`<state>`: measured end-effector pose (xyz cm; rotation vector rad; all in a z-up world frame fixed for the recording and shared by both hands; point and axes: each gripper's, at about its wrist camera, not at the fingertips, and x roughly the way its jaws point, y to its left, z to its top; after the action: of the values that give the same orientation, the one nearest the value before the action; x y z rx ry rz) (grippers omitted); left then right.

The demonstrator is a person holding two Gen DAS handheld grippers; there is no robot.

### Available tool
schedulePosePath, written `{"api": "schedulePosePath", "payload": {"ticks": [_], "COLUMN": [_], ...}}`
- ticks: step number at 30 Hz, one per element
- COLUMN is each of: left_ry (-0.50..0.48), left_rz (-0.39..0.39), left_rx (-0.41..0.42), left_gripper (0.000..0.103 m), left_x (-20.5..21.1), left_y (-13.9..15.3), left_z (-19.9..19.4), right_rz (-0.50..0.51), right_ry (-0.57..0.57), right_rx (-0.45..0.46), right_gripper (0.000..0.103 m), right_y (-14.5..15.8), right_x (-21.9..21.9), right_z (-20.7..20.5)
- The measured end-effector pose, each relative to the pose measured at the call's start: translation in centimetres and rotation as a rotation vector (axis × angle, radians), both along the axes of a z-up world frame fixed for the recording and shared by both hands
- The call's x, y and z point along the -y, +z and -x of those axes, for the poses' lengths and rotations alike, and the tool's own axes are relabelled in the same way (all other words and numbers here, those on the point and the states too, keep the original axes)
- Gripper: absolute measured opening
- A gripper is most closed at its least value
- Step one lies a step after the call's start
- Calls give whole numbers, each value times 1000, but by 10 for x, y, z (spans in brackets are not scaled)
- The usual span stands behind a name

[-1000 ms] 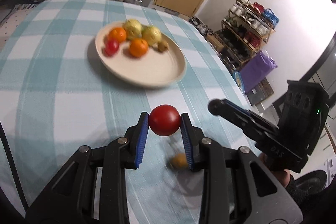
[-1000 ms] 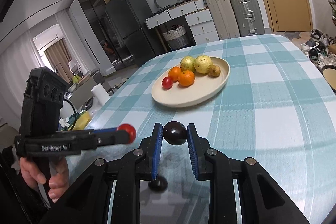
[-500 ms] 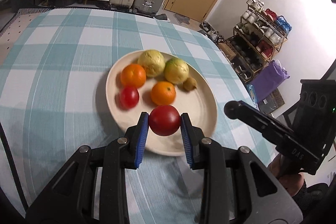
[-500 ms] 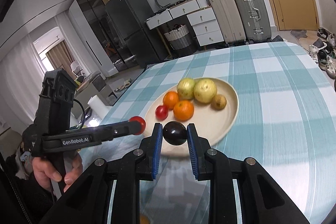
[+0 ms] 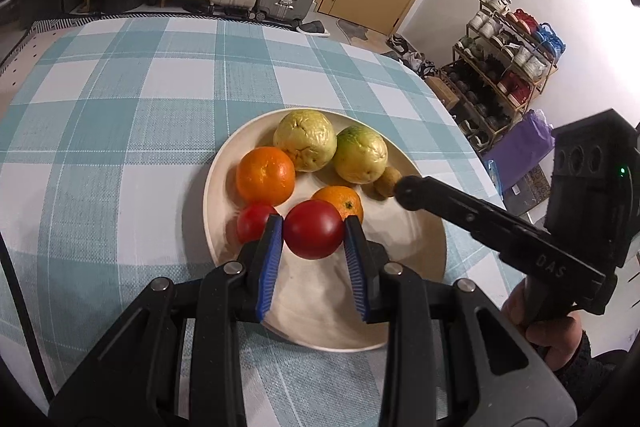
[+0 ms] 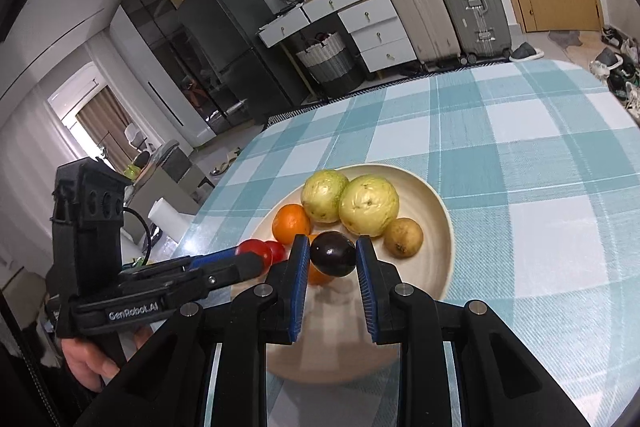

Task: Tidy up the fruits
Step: 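Carry the plum and tomato onto the cream plate and open both grippers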

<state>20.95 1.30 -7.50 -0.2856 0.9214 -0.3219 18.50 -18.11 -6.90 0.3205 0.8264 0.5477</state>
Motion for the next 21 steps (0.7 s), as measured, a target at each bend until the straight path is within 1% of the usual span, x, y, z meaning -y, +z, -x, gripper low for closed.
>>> {"api": "schedulePosePath", "payload": {"ticks": [3,6,8,13,14,15,16,19,21], "left_ry": [-3,-2,-1,-21,-18,-15,-12,3,12], "left_rz": [7,8,14,11,9,15,20,23,20], "left_rx": [0,-2,-3,3,7,13,19,35,42], "left_gripper": [28,28,28,29,32,33,33,37,39], "left_x": [-1,-1,-2,0,0,-1,-2,-5,-8], "left_y": [-1,-3,-3,2,4,6,8,15,19], "left_z": [-2,-5,-5,-5,-3,-2,0,6,11], "right_rz": [0,37,42,58,65,72,75,74,70], "right_ry": [4,0,0,-14,-5,2,2,-10,-20], "right_rx": [-16,0,-2,-11,-1,11,26,74,81], "right_gripper": [24,24,24,26,28,40,48,49,49], "right_y": [-7,-13,-16,-21,-20,-19,-16,-6,-2], "right_x": [-6,-14,-16,-17,-19,-20,-21,-20,-18], "right_z": [-8,-12,-13,-16,-15,-14,-11,-2,0]}}
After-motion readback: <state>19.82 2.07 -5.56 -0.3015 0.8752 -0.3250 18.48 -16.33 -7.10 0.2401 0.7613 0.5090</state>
